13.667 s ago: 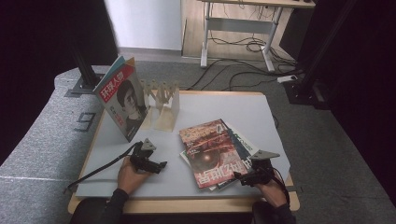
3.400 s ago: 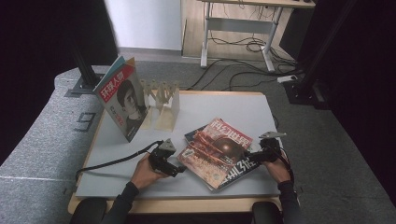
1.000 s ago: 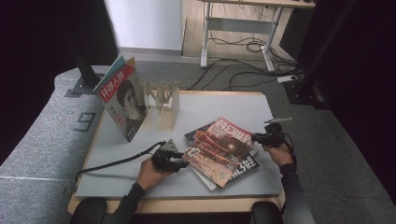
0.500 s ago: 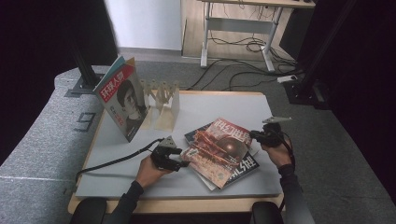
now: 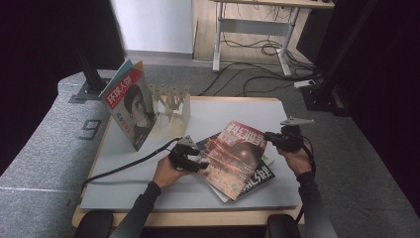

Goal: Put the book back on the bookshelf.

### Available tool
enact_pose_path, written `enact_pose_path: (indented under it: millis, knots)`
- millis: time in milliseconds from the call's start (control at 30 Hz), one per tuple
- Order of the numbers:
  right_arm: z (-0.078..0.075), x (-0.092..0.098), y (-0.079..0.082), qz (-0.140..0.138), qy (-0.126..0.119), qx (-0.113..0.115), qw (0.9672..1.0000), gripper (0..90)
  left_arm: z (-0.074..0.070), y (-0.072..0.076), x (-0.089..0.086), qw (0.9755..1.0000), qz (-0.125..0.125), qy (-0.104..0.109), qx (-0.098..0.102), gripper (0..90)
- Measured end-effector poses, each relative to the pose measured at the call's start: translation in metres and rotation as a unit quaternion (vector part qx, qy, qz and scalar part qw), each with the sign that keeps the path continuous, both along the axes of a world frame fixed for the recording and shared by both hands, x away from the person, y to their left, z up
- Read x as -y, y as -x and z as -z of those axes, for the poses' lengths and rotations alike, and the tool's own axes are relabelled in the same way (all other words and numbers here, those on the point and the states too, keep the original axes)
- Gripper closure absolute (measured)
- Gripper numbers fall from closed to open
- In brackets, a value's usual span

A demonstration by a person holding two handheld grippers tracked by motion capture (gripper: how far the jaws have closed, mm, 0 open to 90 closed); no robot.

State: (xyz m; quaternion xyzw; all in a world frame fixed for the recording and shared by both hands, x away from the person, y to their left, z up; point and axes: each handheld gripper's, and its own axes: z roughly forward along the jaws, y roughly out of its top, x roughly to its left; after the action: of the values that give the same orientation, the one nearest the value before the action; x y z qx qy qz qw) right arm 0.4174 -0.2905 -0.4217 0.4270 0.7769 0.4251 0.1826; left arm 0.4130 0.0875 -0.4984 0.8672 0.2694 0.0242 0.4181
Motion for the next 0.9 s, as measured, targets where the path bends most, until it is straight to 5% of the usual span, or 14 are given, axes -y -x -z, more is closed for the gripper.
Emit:
enact_pose_path:
  millis: [333,667,900]
  knots:
    - [-0.022,-0.014,0.006,-0.022,0.0,0.025,0.9994,82.9,0.003,-0.021,0.007,0.9995,-0.008,0.02,-0.023,24.4]
    - [-0.036,-0.031,0.013,-0.058,-0.007,0.041,0.9974,82.7,0.008,-0.029,0.008,0.9978,0.009,0.041,-0.051,25.3]
    - [-0.041,-0.036,0.015,-0.069,-0.01,0.049,0.9964,82.3,0.007,-0.029,0.008,0.9965,0.02,0.044,-0.068,33.5]
